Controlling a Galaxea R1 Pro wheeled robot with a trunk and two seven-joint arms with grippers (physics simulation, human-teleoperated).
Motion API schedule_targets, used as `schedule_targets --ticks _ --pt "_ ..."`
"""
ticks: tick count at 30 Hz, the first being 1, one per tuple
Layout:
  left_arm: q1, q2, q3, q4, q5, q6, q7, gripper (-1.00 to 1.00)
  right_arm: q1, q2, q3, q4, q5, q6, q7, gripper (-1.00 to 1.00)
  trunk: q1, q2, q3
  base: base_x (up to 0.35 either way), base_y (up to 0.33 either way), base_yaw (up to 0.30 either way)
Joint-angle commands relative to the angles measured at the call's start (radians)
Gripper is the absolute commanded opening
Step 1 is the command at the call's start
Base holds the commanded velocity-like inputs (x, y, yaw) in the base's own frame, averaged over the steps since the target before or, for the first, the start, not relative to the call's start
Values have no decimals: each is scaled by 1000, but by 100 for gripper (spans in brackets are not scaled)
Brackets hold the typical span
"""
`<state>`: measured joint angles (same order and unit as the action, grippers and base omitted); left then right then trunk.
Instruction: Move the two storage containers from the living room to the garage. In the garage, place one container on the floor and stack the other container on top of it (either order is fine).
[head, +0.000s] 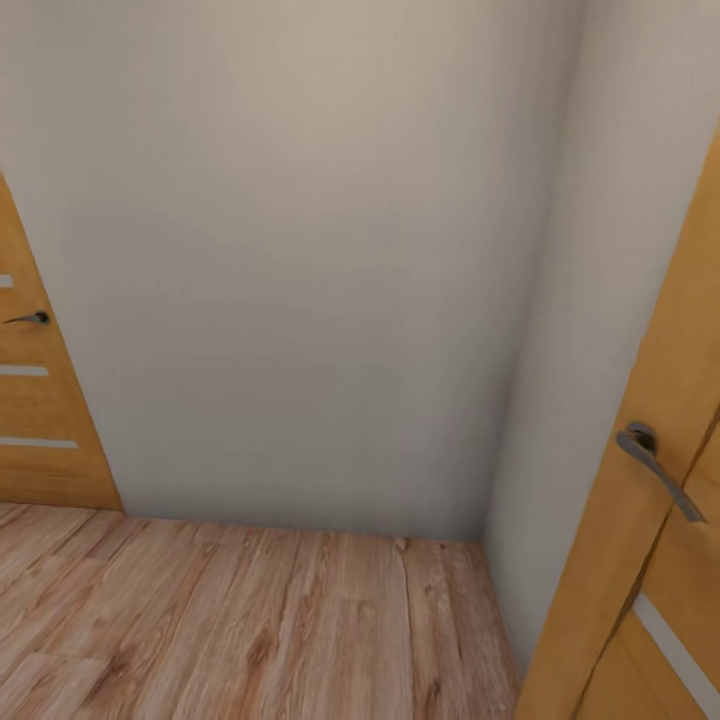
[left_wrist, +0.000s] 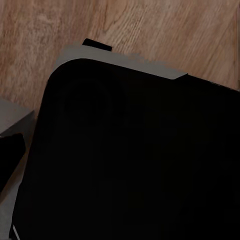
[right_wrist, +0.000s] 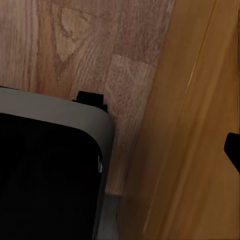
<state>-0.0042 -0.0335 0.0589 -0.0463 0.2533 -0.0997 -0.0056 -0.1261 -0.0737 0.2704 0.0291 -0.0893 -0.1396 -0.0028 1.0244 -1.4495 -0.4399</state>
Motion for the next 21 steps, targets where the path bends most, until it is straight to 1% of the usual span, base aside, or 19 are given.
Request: schedule_targets --ticks 1,10,16,21 --pt "0 0 6 0 1 -3 -1 100 -1 1 8 3 -9 -6 0 100 1 0 -1 322 0 0" --pt "0 0 6 1 1 -3 1 100 -1 2 15 3 -4 -7 0 100 1 0 -1 317 0 13" --pt "0 0 6 1 1 -3 1 100 -1 2 17 3 -2 -8 0 100 1 0 -1 282 0 221" --pt "0 0 6 1 1 -4 1 100 -1 3 18 3 -1 -8 0 100 1 0 -1 107 0 266"
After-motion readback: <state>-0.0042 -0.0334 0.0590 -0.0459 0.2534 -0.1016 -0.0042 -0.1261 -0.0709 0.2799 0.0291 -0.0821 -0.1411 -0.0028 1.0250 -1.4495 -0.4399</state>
